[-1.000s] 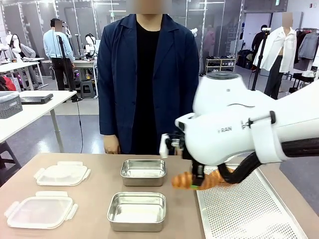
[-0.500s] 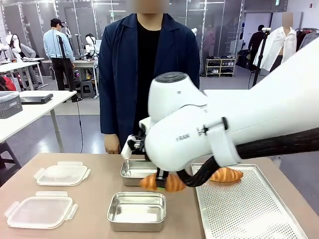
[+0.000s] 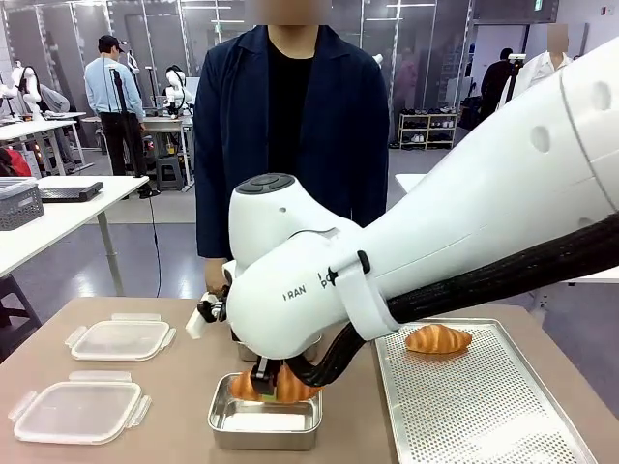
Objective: Place the bread into the airtight container.
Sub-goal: Pick up a Butter Roll and place it into an empty Airtight Container.
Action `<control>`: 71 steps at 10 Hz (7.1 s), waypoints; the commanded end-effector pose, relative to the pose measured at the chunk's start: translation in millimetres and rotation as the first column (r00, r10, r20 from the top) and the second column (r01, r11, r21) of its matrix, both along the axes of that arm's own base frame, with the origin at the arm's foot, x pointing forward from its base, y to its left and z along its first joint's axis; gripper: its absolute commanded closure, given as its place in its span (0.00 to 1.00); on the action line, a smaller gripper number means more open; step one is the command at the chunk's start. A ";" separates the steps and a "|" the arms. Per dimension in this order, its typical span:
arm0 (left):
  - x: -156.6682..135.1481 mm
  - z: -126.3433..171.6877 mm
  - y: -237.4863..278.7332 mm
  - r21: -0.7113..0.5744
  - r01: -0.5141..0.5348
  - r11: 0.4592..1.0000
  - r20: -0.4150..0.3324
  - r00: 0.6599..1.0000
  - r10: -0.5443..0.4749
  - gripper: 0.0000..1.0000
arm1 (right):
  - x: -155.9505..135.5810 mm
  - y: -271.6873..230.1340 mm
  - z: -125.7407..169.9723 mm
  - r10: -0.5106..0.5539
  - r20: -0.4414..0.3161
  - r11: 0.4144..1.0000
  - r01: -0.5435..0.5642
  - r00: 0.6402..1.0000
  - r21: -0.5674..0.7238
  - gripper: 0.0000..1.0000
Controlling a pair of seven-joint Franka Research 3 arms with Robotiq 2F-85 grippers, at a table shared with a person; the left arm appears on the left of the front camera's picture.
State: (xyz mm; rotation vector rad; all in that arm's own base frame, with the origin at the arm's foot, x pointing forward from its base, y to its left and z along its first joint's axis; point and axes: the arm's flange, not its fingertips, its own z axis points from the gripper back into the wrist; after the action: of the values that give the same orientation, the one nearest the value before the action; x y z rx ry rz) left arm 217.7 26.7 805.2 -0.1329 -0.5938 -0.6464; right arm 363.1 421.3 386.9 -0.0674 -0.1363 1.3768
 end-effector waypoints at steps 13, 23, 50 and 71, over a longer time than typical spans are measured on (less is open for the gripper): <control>-1.0 0.8 -0.1 0.000 0.011 1.000 0.001 1.000 -0.011 0.00 | 7.4 9.8 -19.6 0.024 0.008 0.999 -0.024 1.000 0.045 0.00; -1.0 0.8 -0.1 0.000 0.011 1.000 0.001 1.000 -0.011 0.00 | 7.4 9.8 -19.6 0.024 0.008 0.999 -0.024 1.000 0.045 0.00; -1.0 0.8 -0.1 0.000 0.011 1.000 0.001 1.000 -0.011 0.00 | 95.9 -331.7 64.3 0.012 0.157 0.997 -0.024 0.988 0.074 0.00; -1.0 0.8 -0.1 0.000 0.011 1.000 0.001 1.000 -0.011 0.00 | -117.9 -709.9 17.1 -0.598 0.090 0.273 0.096 0.796 0.957 0.00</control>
State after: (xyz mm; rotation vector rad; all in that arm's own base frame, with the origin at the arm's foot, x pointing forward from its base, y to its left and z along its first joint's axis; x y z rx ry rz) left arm 217.7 27.0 805.3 -0.1336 -0.5942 -0.6463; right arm 243.9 -288.7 405.5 0.5571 -1.2200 0.5793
